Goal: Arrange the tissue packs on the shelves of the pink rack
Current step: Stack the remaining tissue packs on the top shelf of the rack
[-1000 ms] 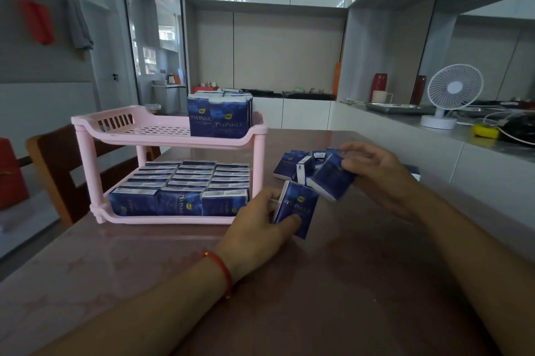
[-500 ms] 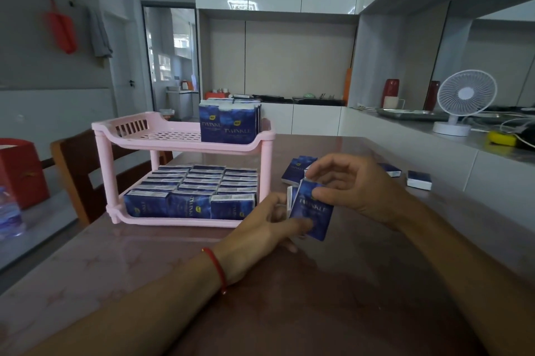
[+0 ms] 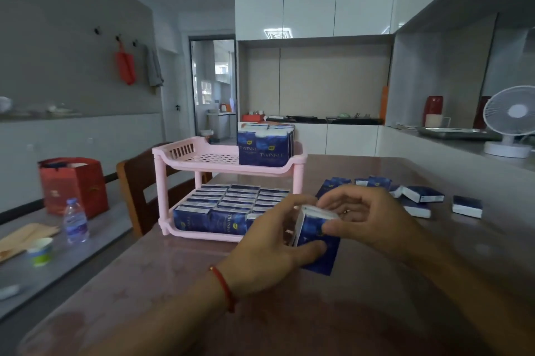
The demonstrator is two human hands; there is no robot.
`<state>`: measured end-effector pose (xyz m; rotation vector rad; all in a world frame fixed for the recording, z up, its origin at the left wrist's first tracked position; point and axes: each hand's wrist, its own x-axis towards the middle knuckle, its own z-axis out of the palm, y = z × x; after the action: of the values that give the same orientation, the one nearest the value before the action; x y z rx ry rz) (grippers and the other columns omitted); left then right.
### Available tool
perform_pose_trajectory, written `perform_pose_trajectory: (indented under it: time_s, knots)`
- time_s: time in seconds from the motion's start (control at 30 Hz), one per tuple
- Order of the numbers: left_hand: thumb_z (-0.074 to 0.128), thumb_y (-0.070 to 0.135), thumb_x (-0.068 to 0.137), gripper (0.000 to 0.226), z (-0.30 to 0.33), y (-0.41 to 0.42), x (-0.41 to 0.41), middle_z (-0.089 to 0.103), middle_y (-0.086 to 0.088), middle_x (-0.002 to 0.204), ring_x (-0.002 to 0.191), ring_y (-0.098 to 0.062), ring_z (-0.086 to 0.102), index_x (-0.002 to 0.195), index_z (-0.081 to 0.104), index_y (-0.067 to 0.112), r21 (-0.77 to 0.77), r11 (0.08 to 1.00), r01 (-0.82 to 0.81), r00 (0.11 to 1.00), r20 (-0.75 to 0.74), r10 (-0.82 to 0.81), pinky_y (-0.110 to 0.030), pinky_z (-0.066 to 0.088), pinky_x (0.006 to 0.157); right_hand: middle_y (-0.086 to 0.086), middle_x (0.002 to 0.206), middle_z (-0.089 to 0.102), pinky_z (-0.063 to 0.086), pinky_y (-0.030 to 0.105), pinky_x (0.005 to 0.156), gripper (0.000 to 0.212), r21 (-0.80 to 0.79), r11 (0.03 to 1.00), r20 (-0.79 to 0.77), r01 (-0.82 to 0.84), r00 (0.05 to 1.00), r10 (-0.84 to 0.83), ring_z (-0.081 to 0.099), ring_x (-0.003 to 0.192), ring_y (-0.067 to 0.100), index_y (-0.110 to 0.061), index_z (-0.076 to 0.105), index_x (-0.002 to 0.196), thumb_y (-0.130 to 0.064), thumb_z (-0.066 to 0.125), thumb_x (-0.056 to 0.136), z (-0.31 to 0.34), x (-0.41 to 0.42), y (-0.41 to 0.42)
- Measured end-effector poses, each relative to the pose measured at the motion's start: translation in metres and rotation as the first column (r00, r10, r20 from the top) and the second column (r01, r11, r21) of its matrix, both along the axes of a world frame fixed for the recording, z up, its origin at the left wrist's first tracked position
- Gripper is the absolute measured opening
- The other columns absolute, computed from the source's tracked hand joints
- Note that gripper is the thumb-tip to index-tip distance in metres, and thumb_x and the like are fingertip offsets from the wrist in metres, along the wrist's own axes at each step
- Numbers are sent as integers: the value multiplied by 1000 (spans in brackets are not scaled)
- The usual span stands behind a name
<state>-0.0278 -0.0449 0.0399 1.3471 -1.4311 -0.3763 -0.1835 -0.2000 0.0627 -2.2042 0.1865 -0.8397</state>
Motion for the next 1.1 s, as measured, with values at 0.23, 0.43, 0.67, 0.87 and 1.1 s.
perform_pose_trajectory:
  time_s: [0.23, 0.43, 0.67, 0.87, 1.1]
  knots:
    - [71, -2, 82, 52, 74, 61, 41, 67, -4, 126, 115, -21, 66, 127, 53, 17, -142, 987, -70, 996, -69, 60, -40, 59, 89, -3, 93, 73, 58, 42, 70, 36, -17, 998, 31, 57, 998, -56, 69, 80, 18, -22, 70, 101, -54, 55, 92, -8, 4, -2]
    - [71, 1, 85, 49, 116, 43, 100, 70, -3, 123, 115, -20, 66, 130, 56, 16, -81, 972, -219, 976, 6, 220, -44, 57, 95, -7, 91, 74, 57, 37, 67, 39, -1, 996, -36, 84, 996, -84, 70, 76, 16, -23, 72, 98, -53, 54, 82, -15, 6, -8]
    - [74, 3, 83, 49, 128, 10, 120, 65, -11, 124, 111, -27, 65, 127, 53, 11, 103, 961, -256, 966, -17, 259, -47, 57, 92, -4, 88, 74, 55, 35, 65, 29, 16, 993, -102, 116, 988, -114, 69, 72, 17, -22, 73, 95, -45, 56, 89, -24, 6, -23]
    - [74, 7, 85, 44, 129, 0, 117, 62, -10, 120, 104, -21, 63, 124, 55, 13, 213, 935, -284, 954, 161, 253, -29, 58, 79, -8, 90, 74, 56, 32, 64, 35, 0, 991, -133, 130, 983, -129, 69, 73, 18, -23, 73, 94, -51, 53, 85, -26, 6, -29]
    - [80, 16, 81, 66, 132, -3, 119, 55, -2, 114, 102, -21, 61, 134, 41, 18, 239, 881, -408, 902, 254, 349, -30, 56, 83, -13, 85, 73, 53, 27, 63, 19, -20, 988, -177, 154, 972, -155, 68, 70, 14, -23, 73, 92, -31, 56, 97, -28, 7, -27]
